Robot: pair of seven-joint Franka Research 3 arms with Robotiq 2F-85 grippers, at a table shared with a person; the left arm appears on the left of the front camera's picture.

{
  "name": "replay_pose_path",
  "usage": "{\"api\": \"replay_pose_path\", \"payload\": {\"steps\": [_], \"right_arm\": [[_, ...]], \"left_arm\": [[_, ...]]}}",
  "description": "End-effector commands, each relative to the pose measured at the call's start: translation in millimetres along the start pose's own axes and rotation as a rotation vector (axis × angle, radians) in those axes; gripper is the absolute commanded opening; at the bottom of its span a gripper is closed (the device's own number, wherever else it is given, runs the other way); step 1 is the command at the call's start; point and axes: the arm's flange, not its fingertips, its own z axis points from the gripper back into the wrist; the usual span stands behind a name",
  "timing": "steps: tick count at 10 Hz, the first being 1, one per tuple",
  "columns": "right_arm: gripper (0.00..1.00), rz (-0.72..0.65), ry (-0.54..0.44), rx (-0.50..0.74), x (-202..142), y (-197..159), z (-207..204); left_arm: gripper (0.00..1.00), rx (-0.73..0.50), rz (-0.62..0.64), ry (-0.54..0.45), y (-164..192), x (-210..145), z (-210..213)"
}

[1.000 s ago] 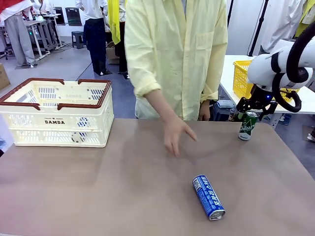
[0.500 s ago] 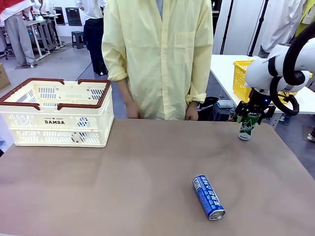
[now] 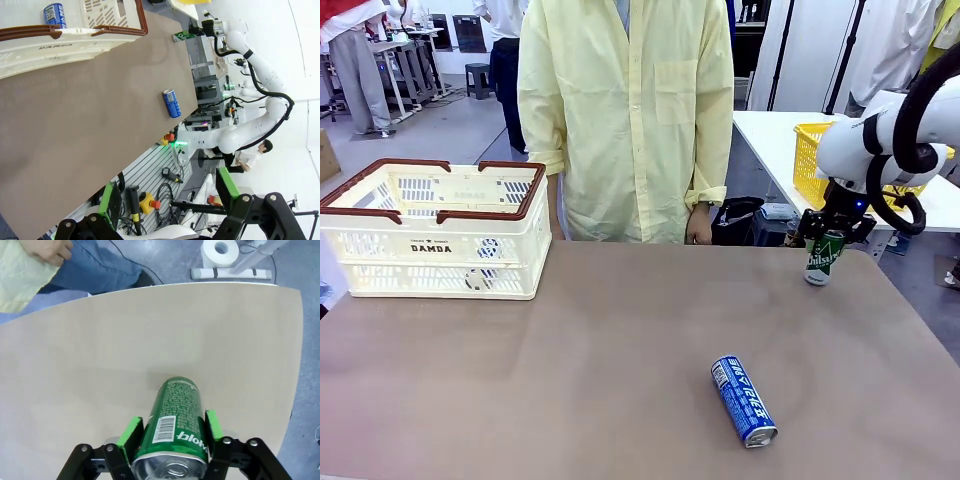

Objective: Place the drinks into the Shopping basket.
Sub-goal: Pick up one drink and place it into the Shopping basket.

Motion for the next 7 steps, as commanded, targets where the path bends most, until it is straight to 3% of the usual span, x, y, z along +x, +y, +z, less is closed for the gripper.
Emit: {"api": "replay_pose_path", "payload": {"steps": [1, 7], "right_arm": [[0.0, -0.011, 0.011, -0.01, 5.6, 5.7, 1.1], [0.0, -0.023, 0.008, -0.004, -1.3, 5.7, 17.7]], "left_arm": [[1.0, 0.013, 0.01, 0.002, -1.2, -1.7, -0.1], [1.0, 0.013, 0.01, 0.002, -1.2, -1.7, -0.1]]}}
